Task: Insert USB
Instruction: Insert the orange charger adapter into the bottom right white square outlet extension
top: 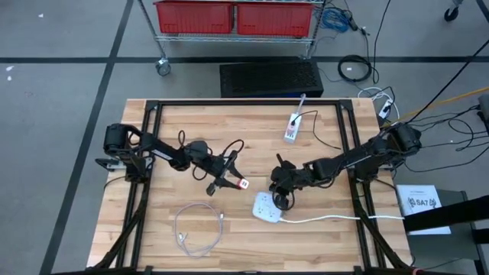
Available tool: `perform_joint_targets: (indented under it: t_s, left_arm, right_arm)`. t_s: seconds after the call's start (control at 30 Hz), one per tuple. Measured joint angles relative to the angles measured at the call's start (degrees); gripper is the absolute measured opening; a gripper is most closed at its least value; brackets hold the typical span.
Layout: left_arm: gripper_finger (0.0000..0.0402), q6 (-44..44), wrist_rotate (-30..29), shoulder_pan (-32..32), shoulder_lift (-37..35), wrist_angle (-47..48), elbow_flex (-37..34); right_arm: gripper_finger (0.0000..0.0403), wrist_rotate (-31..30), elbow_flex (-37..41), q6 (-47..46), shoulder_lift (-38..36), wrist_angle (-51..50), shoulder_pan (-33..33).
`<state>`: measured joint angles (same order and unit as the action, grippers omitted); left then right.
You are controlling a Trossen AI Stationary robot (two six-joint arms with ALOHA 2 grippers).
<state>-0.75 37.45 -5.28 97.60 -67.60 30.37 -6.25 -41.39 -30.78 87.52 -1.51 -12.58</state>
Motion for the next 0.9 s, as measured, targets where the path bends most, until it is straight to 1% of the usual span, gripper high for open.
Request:
perform_joint_targets:
  t_s: [0.1, 0.2, 0.37, 0.5, 0.57, 0.67, 0.8, 0.9]
  left_arm:
    - [0.0146, -1.2, 0.5, -0.4, 0.0, 1.1, 0.0]
    - [0.0146, -3.1, 1.1, -1.3, 0.0, 2.3, 0.0]
    - [0.0146, -6.0, 3.3, -2.7, 0.0, 6.2, 0.7]
    - [0.0146, -6.5, 6.2, -3.1, 0.0, 10.3, 2.4]
    - [0.0146, -6.5, 8.0, -3.1, 0.0, 12.4, 3.8]
    - [0.0146, -7.0, 10.0, -3.0, 0.0, 14.3, 5.4]
    - [0.0146, -7.7, 11.1, -3.0, 0.0, 14.4, 6.6]
    - [0.0146, -8.0, 12.1, -3.1, 0.0, 14.7, 6.8]
  right_arm:
    - [0.006, 0.3, -1.0, 4.1, -0.1, -0.8, 0.3]
    - [0.0094, 0.5, -4.5, 11.6, -0.1, -4.1, 0.2]
    - [0.0147, -0.2, -14.7, 24.5, -0.1, -16.1, 0.2]
    - [0.0177, -4.1, -23.4, 37.1, 0.6, -23.7, 0.2]
    - [0.0188, -5.9, -27.0, 43.5, 1.8, -25.3, 0.2]
    - [0.02, -6.0, -30.9, 50.7, 4.0, -26.6, 0.5]
    - [0.0206, -6.1, -34.6, 57.4, 7.8, -28.4, 0.6]
    - [0.0208, -5.8, -36.5, 60.1, 9.8, -28.7, 0.2]
